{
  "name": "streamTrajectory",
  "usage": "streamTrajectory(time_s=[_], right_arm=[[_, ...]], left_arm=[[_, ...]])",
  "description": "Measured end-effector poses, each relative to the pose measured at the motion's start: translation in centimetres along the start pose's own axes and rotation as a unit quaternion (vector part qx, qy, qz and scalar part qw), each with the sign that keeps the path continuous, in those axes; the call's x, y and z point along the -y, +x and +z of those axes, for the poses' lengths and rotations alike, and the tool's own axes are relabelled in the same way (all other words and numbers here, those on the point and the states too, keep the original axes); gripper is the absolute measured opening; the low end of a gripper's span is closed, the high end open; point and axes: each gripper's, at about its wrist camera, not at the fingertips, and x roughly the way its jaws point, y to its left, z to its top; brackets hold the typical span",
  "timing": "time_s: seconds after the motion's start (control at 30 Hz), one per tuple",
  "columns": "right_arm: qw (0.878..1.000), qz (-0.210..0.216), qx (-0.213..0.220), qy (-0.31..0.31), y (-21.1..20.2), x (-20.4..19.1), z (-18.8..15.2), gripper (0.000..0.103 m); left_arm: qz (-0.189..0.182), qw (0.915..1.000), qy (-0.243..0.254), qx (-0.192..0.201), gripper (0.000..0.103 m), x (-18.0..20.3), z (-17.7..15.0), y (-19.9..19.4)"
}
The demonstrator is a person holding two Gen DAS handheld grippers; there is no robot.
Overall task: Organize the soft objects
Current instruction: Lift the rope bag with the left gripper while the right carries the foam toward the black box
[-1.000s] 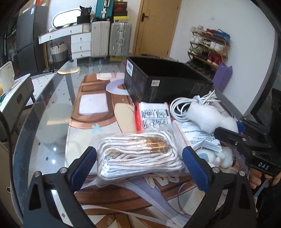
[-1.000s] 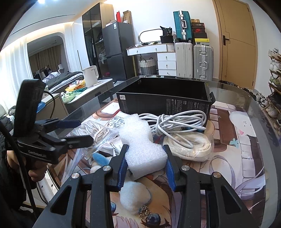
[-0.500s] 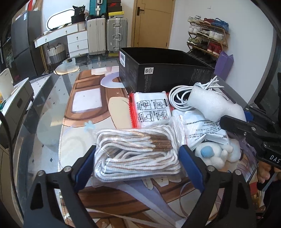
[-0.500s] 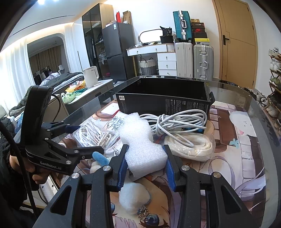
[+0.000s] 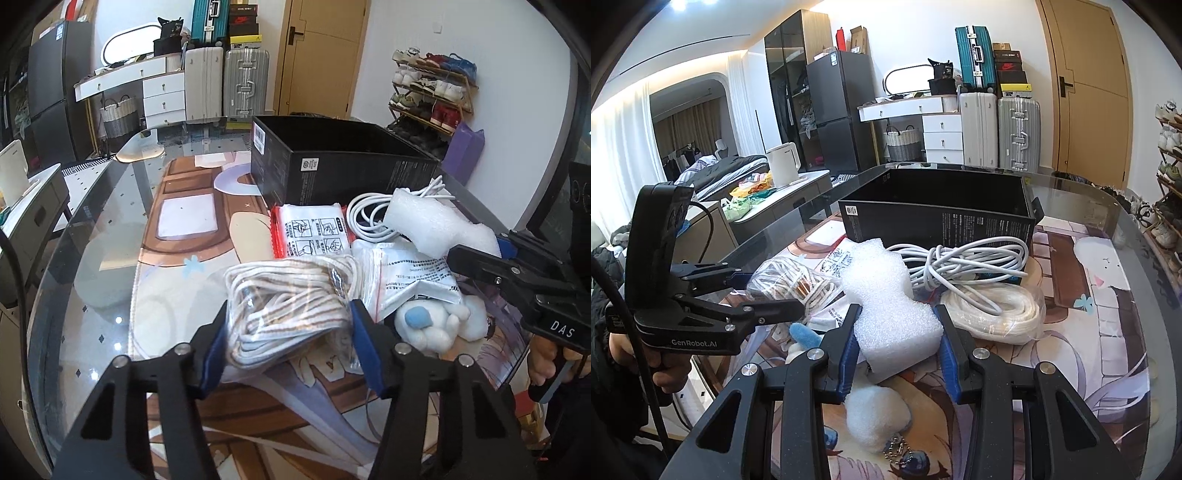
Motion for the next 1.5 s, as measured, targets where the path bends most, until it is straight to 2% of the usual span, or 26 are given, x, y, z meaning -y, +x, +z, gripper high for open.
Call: streamTrajectory(time_s=[0.27,0.67,1.2,1.5], right_arm=[[1.000,-0.001,0.020,0.001,-1.0,-0.2,0.4,0.039],[0.998,-0.007,0.057,0.007,-3.3,0.3,1.8,0.039],[0.999,-0.020,0.048,0.012,-2.8,1.8,5.6,0.039],[0.999,-0.025,0.036,0.013,-1.7,2.9,6.9,0.039]], left_arm=[[-0.010,0.9994,-0.014,0.029,0.058,-0.3,0.4,-1.7],[-0.014,0.9974,-0.027,0.066,0.058,0.2,2.8,-3.1],[-0.018,0.9958,-0.039,0.082,0.058,-0.5,6.8,-2.2],[-0.012,0.9966,-0.035,0.073,0.058,-0.4,8.7,-0.5]])
